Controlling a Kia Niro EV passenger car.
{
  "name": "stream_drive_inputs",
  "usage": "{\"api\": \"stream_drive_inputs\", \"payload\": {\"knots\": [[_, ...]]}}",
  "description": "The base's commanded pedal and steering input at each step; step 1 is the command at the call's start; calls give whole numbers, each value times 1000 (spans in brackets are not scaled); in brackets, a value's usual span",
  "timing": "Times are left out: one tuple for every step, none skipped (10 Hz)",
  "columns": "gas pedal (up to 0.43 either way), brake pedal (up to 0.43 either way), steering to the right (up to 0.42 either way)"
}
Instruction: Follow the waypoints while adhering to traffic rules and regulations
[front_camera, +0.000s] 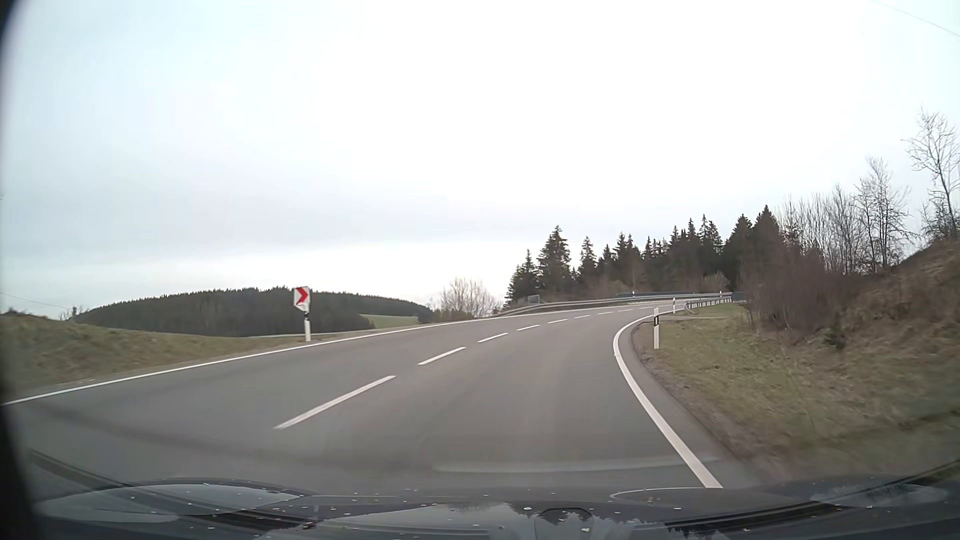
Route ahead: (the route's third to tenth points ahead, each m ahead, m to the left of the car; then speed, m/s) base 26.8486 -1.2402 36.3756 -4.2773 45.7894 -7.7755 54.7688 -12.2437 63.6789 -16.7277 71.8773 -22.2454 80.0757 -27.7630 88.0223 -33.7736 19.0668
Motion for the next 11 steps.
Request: {"api": "stream_drive_inputs", "payload": {"knots": [[228, 0, 44], [240, 0, 44], [248, 0, 44], [248, 0, 43], [260, 0, 43], [260, 0, 44], [268, 0, 44], [268, 0, 46], [268, 0, 49], [268, 0, 50], [268, 0, 50]]}}
